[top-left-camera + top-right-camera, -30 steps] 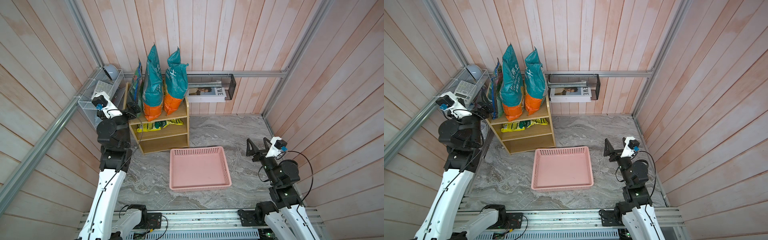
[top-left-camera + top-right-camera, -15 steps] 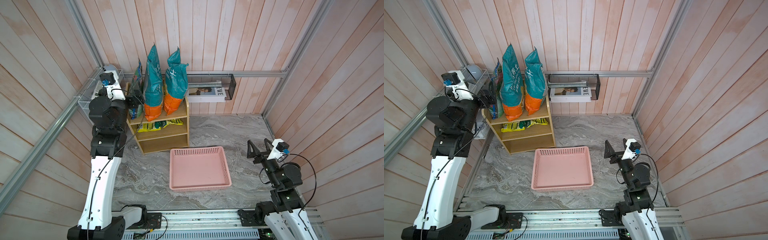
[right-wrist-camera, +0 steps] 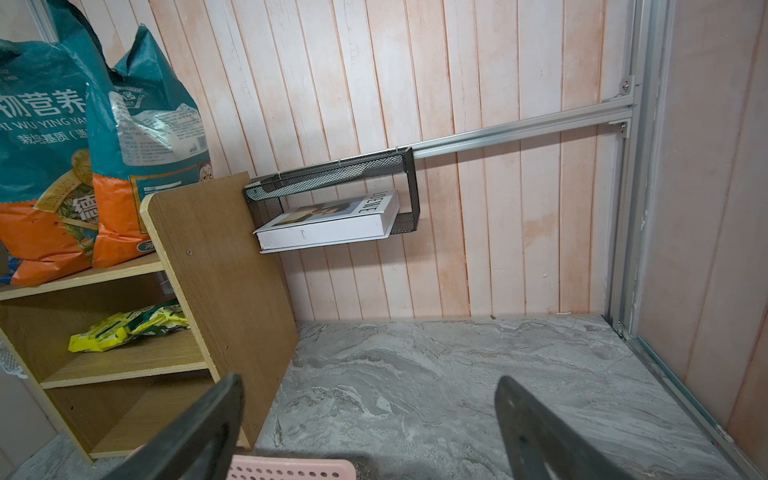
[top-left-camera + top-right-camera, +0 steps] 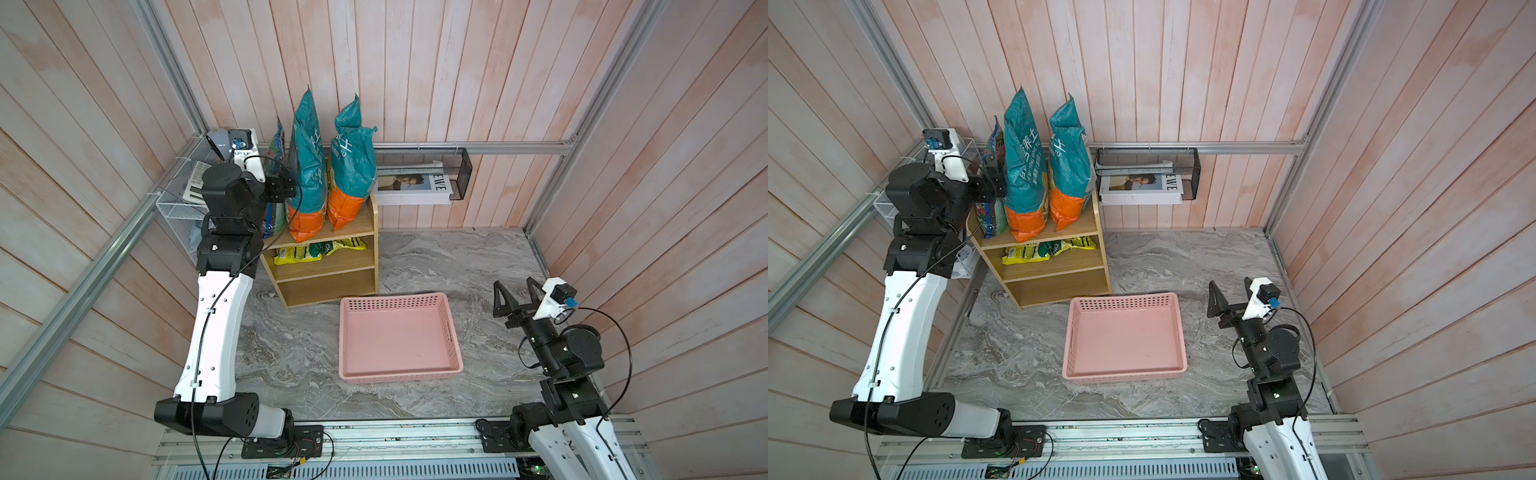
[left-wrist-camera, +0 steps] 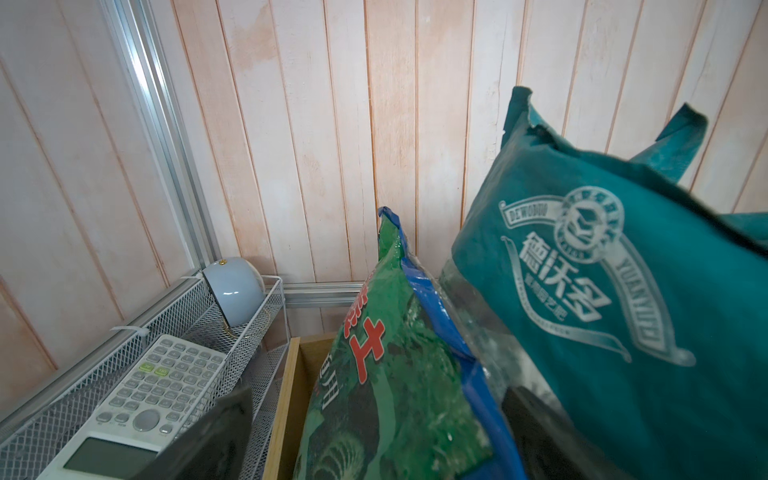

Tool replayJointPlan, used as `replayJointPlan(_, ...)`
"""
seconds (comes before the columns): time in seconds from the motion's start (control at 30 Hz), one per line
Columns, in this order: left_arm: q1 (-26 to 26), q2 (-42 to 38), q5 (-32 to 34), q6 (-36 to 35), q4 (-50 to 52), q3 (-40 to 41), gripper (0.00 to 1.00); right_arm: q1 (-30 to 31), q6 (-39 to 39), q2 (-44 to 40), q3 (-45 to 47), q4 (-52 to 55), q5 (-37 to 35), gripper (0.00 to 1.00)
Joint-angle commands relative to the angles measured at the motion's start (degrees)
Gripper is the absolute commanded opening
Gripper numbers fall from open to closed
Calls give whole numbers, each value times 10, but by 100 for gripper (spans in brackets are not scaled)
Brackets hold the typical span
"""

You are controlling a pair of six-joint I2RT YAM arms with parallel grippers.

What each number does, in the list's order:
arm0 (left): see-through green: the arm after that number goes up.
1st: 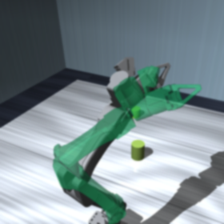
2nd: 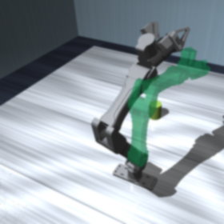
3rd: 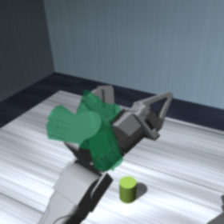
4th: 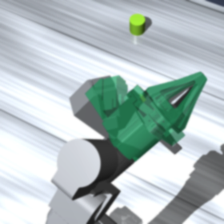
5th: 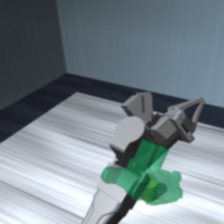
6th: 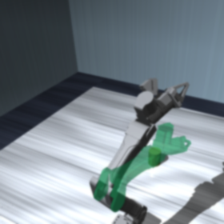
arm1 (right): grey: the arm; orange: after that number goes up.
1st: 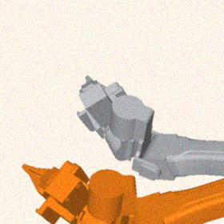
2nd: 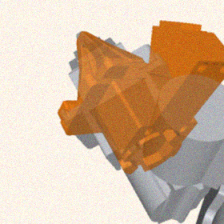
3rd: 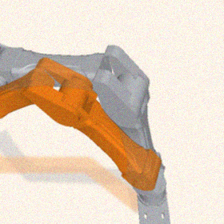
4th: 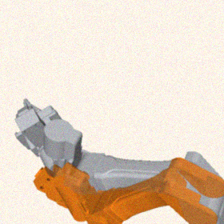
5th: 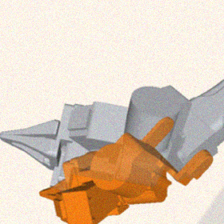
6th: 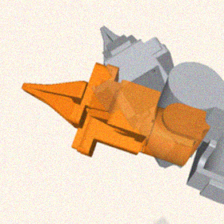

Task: Take down the fertilizer bag from the shelf
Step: Pick up the fertilizer bag from the shelf.

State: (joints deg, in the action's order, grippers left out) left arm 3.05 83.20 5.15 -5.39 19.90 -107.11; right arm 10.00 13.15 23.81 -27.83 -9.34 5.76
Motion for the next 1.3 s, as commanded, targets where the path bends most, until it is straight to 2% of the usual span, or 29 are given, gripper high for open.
replayJointPlan(0.0, -5, 13, 28, -19, -4, 1, 82, 2, 4, -5, 6, -6, 9, 98)
replayJointPlan(0.07, -6, 17, 19, -22, -8, -1, 69, 2, 5, -4, 6, -7, 9, 98)
replayJointPlan(0.17, -6, 23, 16, -16, 1, -15, 45, 2, 6, -4, 7, -8, 12, 98)
replayJointPlan(0.33, -6, 6, 17, -2, -2, -7, 13, 2, 7, -3, 9, -11, 14, 98)
replayJointPlan(0.43, -6, -8, 44, 17, 1, -12, 1, 2, 7, -3, 9, -13, 15, 98)
replayJointPlan(0.6, -6, -1, 82, 61, 65, -80, 0, 2, 8, 1, 9, -16, 14, 98)
replayJointPlan(0.73, -6, 19, 81, 93, 121, -161, 0, 2, 7, 5, 8, -16, 16, 98)
replayJointPlan(0.83, -6, 16, 81, 131, 133, -194, 0, 2, 6, 5, 8, -18, 15, 98)
replayJointPlan(0.9, -4, 6, 100, 183, 141, -206, 0, 2, 5, 6, 8, -18, 14, 98)
replayJointPlan(1.03, 1, -33, 91, 242, 163, -206, 0, 2, 4, 6, 8, -17, 14, 98)
replayJointPlan(1.1, 11, -61, 82, 253, 160, -184, 0, 1, 4, 5, 8, -16, 14, 98)
replayJointPlan(1.27, 75, -112, 90, 240, 180, -168, 0, 2, 6, 4, 8, -16, 18, 98)
